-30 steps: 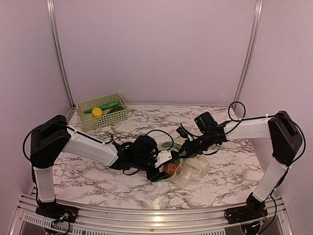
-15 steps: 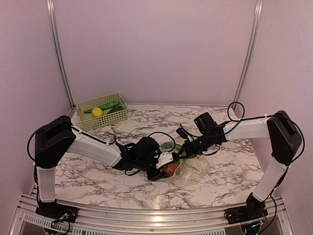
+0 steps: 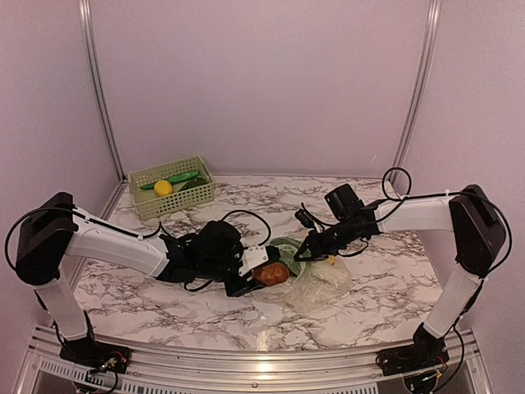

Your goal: Open the zip-top bag and remove the fake food

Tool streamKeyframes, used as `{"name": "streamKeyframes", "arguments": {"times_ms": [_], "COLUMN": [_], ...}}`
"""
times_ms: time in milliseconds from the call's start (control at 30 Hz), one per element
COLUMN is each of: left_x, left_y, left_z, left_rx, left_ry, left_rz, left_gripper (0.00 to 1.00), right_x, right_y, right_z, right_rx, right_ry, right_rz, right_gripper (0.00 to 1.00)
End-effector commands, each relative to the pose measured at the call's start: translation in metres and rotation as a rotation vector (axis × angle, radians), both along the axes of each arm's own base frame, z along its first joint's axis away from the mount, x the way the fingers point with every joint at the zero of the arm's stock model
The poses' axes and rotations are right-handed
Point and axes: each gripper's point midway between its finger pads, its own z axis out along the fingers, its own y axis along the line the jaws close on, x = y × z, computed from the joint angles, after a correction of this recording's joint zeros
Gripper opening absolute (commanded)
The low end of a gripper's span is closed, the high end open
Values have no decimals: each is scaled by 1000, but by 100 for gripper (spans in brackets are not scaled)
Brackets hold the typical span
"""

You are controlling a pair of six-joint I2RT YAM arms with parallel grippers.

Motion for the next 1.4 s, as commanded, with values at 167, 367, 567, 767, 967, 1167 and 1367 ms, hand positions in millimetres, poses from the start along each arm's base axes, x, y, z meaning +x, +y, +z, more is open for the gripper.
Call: {"name": "streamKeyframes", "arguments": {"times_ms": [167,367,567,767,967,1167,1367], "left_x": [61,127,184,243,306,348,370], "left_y": [65,112,148,183,230,268,285], "left_z": [61,99,126,127,104,72,48], "left_rx": [-137,-216,-266,-312,-359,-371,-377], "left_ry": [18,8,-15,36,135,206,267], "left_rz": [280,471,612,774,1002,1163,1239], "left_gripper": [40,40,40,41,41,41,45], "right_x": [18,26,35,43,47,47,49], "right_y": [14,18,20,23,23,24,27], "right_z": [30,38,49,62,70,71,74], "right_rx": [40,47,52,63,57,54,63], "right_ry": [-72,-90,-115,-140,-159,-162,-160], "right_rz": [24,34,33,30,31,40,56], "right_gripper": [0,0,0,0,0,0,0]}}
